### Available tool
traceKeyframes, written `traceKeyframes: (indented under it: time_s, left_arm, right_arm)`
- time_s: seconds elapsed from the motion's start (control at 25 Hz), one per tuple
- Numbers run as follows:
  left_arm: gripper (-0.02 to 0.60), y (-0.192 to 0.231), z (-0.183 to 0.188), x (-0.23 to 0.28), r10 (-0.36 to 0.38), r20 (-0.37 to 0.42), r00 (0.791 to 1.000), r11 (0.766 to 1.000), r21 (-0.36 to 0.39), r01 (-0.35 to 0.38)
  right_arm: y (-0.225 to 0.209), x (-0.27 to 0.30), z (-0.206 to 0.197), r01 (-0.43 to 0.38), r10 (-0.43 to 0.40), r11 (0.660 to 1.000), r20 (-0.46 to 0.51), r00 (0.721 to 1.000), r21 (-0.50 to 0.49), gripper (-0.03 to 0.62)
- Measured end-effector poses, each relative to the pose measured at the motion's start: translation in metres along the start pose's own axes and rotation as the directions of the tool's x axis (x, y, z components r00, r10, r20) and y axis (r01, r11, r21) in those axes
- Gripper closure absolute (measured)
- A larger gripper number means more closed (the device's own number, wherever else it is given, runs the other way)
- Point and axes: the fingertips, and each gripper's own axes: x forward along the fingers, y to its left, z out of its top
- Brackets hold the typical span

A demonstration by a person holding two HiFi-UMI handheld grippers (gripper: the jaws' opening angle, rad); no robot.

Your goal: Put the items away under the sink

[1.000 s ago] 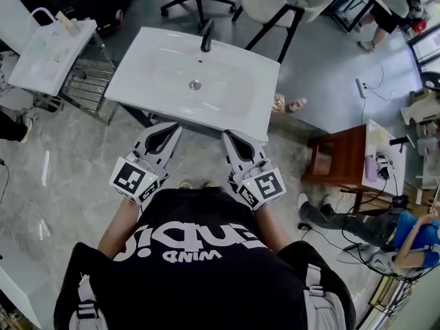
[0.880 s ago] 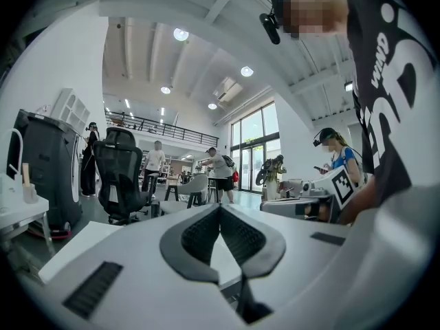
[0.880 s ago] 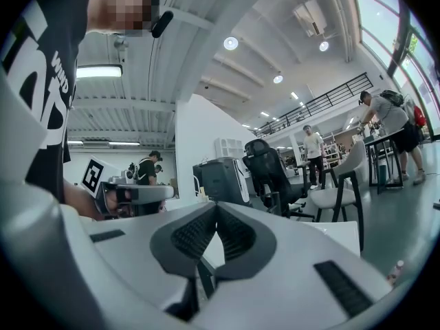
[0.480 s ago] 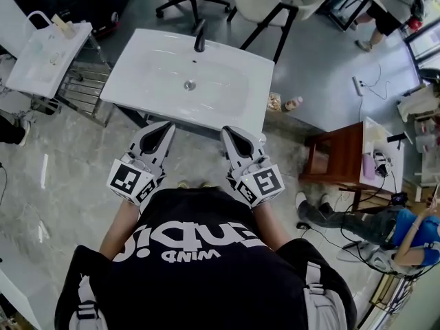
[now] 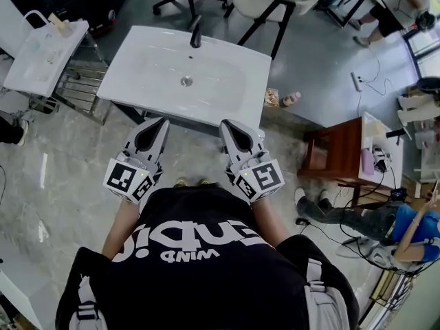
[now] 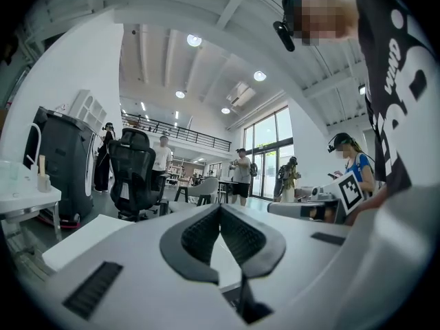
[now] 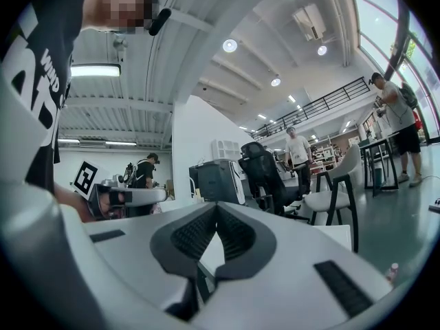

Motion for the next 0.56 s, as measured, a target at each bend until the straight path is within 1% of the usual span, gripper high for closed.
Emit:
traceKeyframes:
  time_s: [0.12,0.56]
  left_arm:
    - [0.561,-0.002,-0.001,-0.001,0.001,-0.008,1.0,1.0,0.012,0.0]
    - [0.561,-0.01,-0.004,-0.001,-0.002,-0.033,0.999,1.0,0.015,0.002]
  right_arm:
    - [0.0,-0.002,0.002,-0.001,0.001,1.0,0.0,1.0,-0.008,0.576]
    - [-0.001,-0.007,0.006,-0.005,0.005,1.0,-0.003,1.0,0.0,0.576]
